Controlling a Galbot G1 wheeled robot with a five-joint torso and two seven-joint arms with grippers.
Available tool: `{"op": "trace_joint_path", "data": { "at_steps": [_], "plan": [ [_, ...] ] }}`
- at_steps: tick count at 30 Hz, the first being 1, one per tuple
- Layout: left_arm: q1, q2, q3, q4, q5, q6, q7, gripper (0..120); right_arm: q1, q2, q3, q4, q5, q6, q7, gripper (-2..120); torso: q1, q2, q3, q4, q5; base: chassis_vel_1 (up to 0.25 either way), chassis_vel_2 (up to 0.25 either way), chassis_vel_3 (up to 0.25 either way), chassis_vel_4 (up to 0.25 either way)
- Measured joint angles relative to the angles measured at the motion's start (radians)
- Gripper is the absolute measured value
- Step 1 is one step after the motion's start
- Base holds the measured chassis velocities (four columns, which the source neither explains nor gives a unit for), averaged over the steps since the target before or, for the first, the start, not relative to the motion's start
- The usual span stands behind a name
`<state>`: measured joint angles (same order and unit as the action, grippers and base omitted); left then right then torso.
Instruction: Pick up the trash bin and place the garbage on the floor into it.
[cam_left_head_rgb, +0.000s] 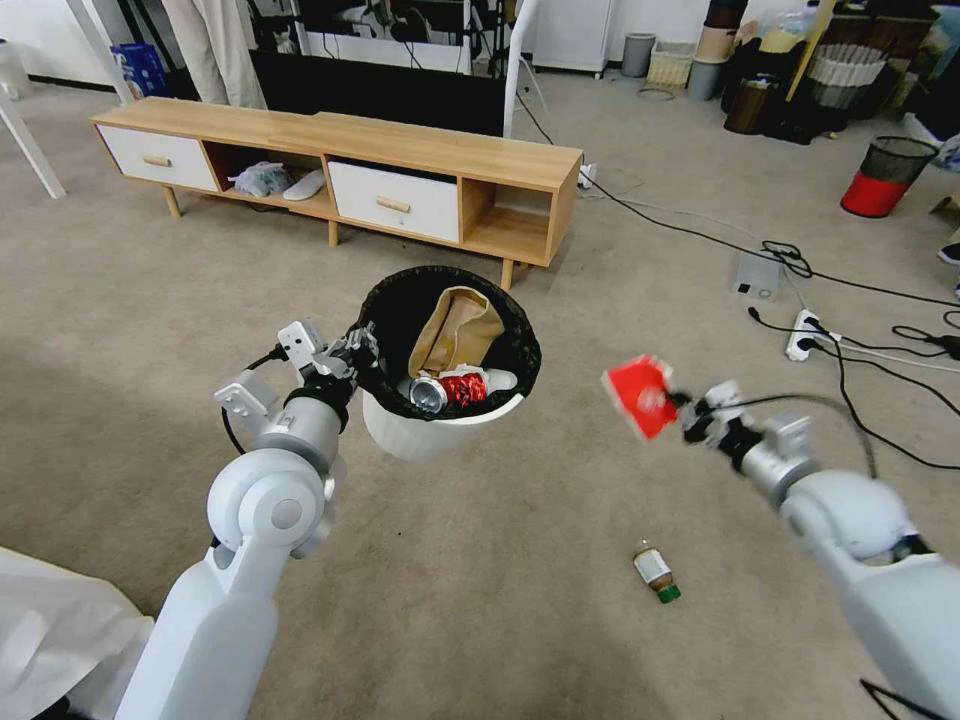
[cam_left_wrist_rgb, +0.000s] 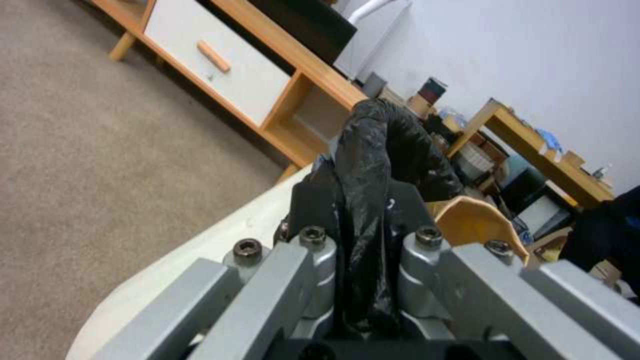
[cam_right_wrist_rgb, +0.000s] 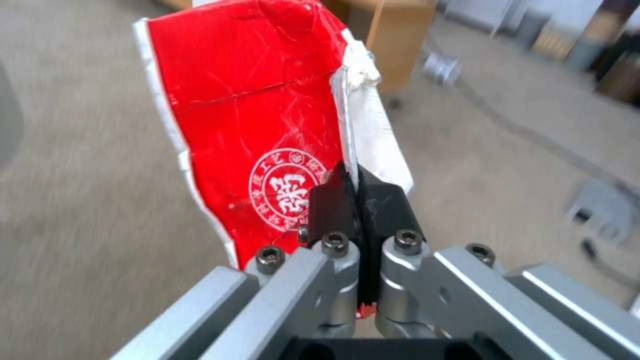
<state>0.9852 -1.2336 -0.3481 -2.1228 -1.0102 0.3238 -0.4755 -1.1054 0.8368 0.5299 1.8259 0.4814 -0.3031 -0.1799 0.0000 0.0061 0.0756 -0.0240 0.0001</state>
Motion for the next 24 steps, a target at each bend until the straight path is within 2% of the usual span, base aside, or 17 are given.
{"op": "trace_joint_path", "data": {
  "at_steps": [6, 16, 24],
  "plan": [
    [0.003, 0.003, 0.007, 0.005, -0.006, 0.009, -0.005, 7, 0.023, -0.020, 0.122, 0.134, 0.073, 0.021, 0.000, 0, 0.000, 0.000, 0.000, 0.0000, 0.0000, 0.000, 0.000, 0.000, 0.000],
    [0.008, 0.009, 0.041, 0.011, -0.012, 0.020, -0.008, 7, 0.049, -0.070, 0.187, 0.284, 0.161, 0.060, -0.009, 0, 0.000, 0.000, 0.000, 0.0000, -0.0001, 0.000, 0.000, 0.000, 0.000],
    [-0.013, 0.030, 0.119, 0.028, -0.024, 0.036, -0.007, 7, 0.054, -0.156, 0.134, 0.350, 0.230, 0.142, -0.070, 0, 0.000, 0.000, 0.000, 0.0000, -0.0001, 0.000, 0.000, 0.000, 0.000]
  ]
}}
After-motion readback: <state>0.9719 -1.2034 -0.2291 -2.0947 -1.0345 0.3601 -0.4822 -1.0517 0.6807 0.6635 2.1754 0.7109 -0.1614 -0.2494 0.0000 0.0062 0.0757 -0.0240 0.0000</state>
